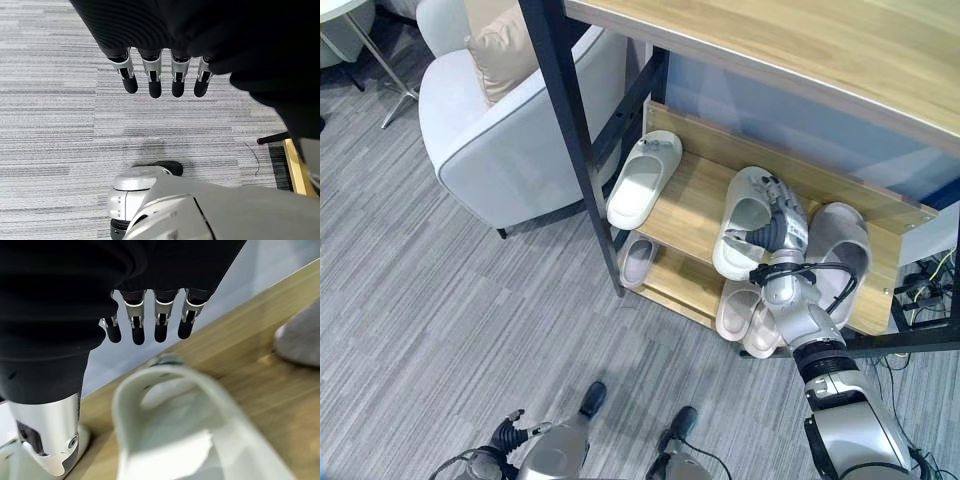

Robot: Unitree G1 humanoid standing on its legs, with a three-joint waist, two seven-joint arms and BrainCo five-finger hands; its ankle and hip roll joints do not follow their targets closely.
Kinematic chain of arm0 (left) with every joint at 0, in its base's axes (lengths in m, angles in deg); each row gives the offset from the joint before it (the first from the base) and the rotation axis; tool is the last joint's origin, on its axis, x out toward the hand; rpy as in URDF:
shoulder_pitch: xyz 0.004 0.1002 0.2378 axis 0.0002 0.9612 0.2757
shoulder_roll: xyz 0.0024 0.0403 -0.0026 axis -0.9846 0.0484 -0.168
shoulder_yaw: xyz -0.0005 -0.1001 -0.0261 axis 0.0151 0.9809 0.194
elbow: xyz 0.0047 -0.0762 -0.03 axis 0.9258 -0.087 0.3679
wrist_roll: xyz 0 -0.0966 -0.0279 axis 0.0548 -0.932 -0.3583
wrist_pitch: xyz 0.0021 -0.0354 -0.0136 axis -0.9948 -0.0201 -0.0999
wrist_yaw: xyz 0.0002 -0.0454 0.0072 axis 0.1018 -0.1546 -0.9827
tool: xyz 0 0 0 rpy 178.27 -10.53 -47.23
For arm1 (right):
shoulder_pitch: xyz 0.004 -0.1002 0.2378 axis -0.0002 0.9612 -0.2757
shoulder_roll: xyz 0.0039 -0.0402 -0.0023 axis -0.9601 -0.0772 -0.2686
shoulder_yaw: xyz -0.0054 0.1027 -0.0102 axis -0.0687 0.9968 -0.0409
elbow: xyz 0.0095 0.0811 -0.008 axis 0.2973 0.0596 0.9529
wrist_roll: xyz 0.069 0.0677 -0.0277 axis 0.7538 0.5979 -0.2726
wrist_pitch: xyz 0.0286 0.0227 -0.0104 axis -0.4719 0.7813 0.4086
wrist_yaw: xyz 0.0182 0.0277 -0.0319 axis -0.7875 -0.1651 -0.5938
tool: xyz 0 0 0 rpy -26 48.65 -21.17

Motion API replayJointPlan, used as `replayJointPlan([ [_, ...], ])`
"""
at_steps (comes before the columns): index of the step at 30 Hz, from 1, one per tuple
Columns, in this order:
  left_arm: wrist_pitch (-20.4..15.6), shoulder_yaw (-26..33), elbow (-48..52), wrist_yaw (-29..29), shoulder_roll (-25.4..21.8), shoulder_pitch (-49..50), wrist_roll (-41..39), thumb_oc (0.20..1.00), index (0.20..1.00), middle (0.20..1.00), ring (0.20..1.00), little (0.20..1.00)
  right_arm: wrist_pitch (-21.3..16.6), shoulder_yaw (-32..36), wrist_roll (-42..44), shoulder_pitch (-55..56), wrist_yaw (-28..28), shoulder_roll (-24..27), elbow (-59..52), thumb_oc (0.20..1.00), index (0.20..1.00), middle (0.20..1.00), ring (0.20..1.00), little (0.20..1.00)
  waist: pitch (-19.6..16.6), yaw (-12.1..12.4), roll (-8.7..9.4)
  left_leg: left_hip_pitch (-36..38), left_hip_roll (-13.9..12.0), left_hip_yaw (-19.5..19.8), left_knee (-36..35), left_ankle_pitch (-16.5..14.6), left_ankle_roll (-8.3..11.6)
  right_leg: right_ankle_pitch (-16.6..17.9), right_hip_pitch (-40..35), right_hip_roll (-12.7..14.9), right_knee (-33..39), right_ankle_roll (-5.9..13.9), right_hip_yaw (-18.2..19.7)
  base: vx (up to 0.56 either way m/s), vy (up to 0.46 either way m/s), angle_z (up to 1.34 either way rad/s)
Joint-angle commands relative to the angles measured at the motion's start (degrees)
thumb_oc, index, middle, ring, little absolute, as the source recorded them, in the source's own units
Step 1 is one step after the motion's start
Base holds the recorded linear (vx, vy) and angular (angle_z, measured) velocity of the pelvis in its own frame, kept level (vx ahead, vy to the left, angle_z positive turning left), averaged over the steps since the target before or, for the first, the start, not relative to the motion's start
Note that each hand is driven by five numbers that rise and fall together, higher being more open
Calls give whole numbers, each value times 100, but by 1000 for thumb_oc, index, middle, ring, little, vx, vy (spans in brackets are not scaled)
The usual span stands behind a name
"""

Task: Arrange the slippers neatly on the shoe rack.

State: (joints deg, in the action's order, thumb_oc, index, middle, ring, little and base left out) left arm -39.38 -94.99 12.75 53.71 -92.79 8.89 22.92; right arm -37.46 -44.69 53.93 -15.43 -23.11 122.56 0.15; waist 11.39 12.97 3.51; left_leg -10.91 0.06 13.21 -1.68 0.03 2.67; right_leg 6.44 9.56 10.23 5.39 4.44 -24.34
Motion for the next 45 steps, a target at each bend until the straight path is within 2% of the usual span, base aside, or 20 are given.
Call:
replayJointPlan([
  [1,-50,-329,-395,157,180,-141,-77,1000,1000,1000,1000,1000,11,85,-20,-342,426,381,134,1000,1000,1000,1000,1000,-64,115,26,-122,195,313,-332,145,33,-341,-576,234,-39,676,124,40,19,0],
  [11,-128,-444,-383,272,232,-141,-297,1000,1000,1000,1000,1000,35,-104,337,-750,509,446,890,1000,1000,1000,1000,1000,38,158,22,-334,252,298,-332,199,71,-299,-433,283,-39,704,65,13,0,0],
  [21,-206,-513,-418,317,154,-196,-459,1000,1000,1000,1000,1000,-63,-385,747,-1478,615,572,1491,1000,1000,1000,1000,1000,181,292,145,-592,277,333,-332,242,127,-306,-250,267,-39,736,-34,20,6,2],
  [22,-213,-509,-436,322,151,-193,-464,1000,1000,1000,1000,1000,-65,-416,750,-1522,619,596,1533,677,677,677,677,677,194,302,161,-618,280,335,-332,248,133,-299,-236,272,-39,743,-50,19,16,6],
  [23,-218,-507,-447,331,149,-200,-478,1000,1000,1000,1000,1000,-67,-443,767,-1564,625,619,1584,244,244,244,244,244,207,306,175,-638,286,338,-332,251,137,-291,-224,273,-39,744,-59,26,16,5],
  [24,-229,-506,-467,329,129,-203,-508,1000,1000,1000,1000,1000,-81,-472,814,-1618,624,648,1679,200,200,200,200,200,233,333,199,-681,287,351,-332,255,145,-283,-207,278,-39,752,-99,0,0,0],
  [34,-245,-465,-341,395,78,-244,-661,1000,1000,1000,1000,1000,-17,-500,686,-1622,843,614,1537,200,200,200,200,200,402,409,328,-751,275,392,-295,258,152,-262,-172,250,-39,760,-135,4,6,6],
  [35,-142,-269,-510,306,23,-812,-905,1000,1000,1000,1000,1000,36,-586,446,-1716,848,598,961,200,200,200,200,200,432,303,385,-761,254,390,-249,223,144,-268,-155,226,-39,763,-94,-24,34,0],
  [36,-193,-343,-434,381,-15,-911,-984,1000,1000,1000,1000,1000,49,-574,523,-1938,859,599,1091,200,200,200,200,200,424,283,407,-763,245,385,-237,193,139,-263,-138,227,-39,765,-80,-22,38,0],
  [41,-255,-370,-394,362,-92,-481,-1008,1000,1000,1000,1000,1000,-1,-437,752,-2207,991,780,1158,200,200,200,200,200,438,412,481,-874,290,468,-135,138,123,-262,-106,225,-39,754,-131,-1,9,3],
  [45,-349,-318,-152,331,-236,-658,-1234,1000,1000,1000,1000,1000,-11,-391,783,-2209,1022,735,1095,200,200,200,200,200,450,462,542,-903,313,533,-182,159,128,-242,-102,233,-39,765,-195,16,16,14],
])
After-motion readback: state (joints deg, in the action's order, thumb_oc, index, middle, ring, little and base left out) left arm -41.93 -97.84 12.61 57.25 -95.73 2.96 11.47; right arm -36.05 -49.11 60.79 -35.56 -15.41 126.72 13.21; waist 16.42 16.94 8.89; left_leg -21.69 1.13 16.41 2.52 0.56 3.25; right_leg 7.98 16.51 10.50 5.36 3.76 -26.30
